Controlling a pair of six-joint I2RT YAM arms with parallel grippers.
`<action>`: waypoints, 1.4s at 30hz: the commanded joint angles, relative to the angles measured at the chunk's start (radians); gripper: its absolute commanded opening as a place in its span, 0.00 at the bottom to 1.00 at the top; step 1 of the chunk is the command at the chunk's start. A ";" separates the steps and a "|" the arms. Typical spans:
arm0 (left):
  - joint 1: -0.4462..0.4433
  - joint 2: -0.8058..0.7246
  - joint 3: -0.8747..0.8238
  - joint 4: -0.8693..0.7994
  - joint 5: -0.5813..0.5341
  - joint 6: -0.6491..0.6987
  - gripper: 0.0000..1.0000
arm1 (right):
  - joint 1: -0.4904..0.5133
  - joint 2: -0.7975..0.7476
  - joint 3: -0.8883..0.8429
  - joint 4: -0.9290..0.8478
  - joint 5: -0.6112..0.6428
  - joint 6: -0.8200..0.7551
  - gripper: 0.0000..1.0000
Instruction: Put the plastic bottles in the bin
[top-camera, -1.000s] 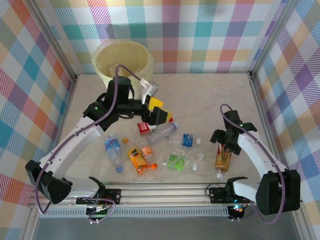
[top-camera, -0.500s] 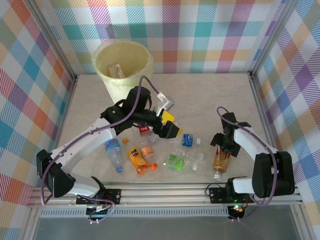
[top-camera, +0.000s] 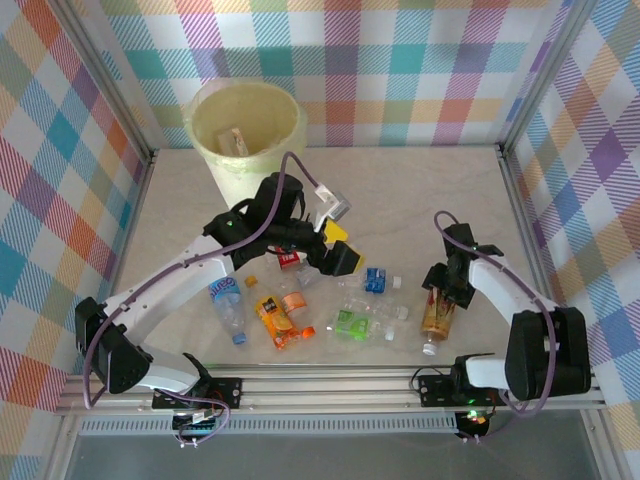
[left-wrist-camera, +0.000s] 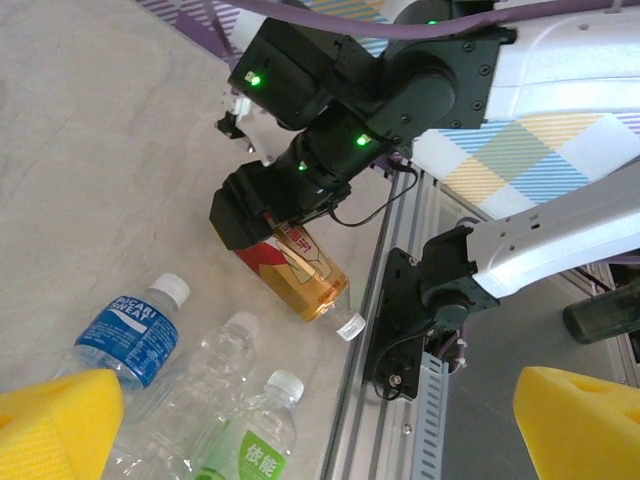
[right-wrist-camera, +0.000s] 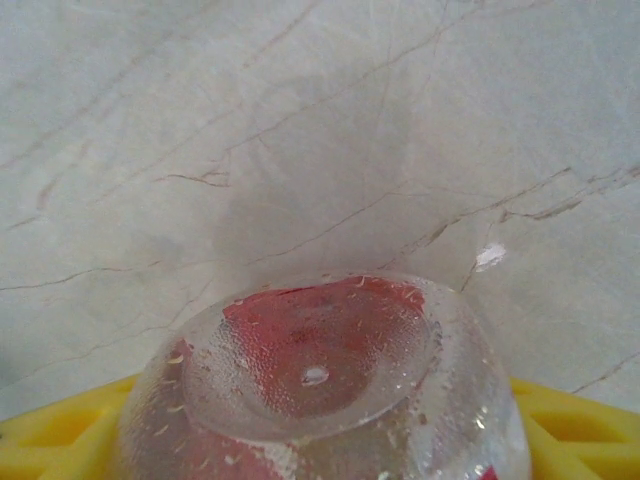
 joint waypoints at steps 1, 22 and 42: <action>-0.010 0.009 -0.006 0.020 -0.022 -0.028 1.00 | -0.003 -0.084 0.013 0.012 -0.025 -0.005 0.62; -0.163 0.139 -0.173 0.483 -0.269 -0.438 0.99 | 0.050 -0.209 0.292 0.251 -0.445 0.132 0.57; -0.251 0.276 -0.092 0.527 -0.350 -0.444 0.89 | 0.096 -0.224 0.302 0.259 -0.459 0.166 0.57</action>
